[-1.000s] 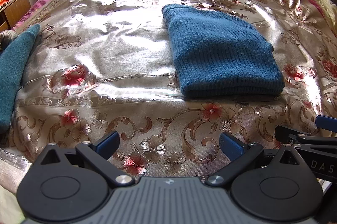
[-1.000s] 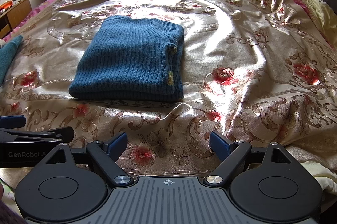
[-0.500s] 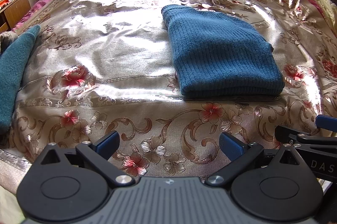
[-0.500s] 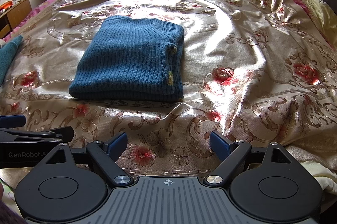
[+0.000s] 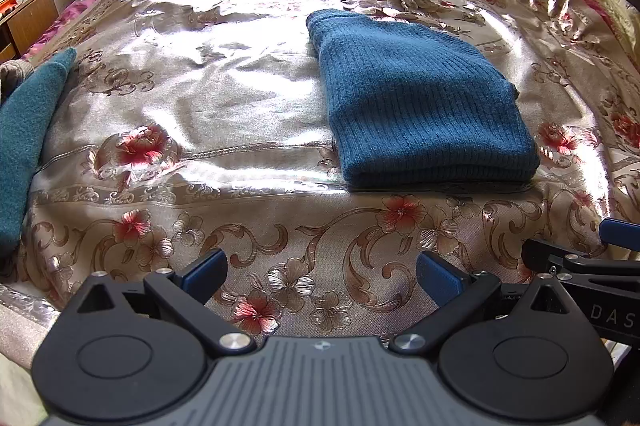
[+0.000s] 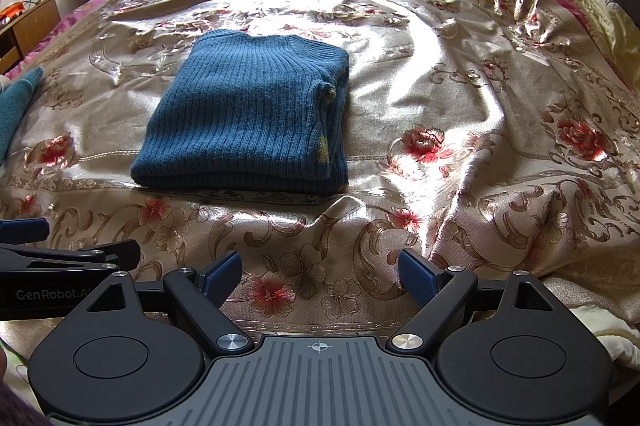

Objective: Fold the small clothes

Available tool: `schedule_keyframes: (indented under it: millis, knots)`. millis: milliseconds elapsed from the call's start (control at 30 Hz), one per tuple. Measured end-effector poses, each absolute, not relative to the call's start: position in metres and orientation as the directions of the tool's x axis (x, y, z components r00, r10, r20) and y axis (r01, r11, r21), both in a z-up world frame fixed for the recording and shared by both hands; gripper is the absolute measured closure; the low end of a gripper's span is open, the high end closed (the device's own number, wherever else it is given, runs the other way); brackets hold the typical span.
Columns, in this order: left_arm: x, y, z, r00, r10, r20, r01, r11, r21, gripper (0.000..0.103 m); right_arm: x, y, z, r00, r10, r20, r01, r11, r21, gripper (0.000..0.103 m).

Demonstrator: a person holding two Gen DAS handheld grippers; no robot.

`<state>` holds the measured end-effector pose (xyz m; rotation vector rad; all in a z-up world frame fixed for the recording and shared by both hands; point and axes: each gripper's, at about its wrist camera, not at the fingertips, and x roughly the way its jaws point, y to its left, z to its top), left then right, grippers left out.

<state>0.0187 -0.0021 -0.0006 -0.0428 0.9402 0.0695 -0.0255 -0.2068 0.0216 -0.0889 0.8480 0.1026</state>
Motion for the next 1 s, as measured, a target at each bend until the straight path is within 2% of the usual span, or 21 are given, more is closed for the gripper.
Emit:
schedule_keyframes:
  millis: [1000]
  knots:
    - [0.0179,-0.0023,0.0003,0.593,0.043,-0.804,-0.075,0.997,-0.002,0.000,-0.0256,-0.2066,0.0224,0.657,0.055,-0.752,-0.126,0.991,-0.037,0.016]
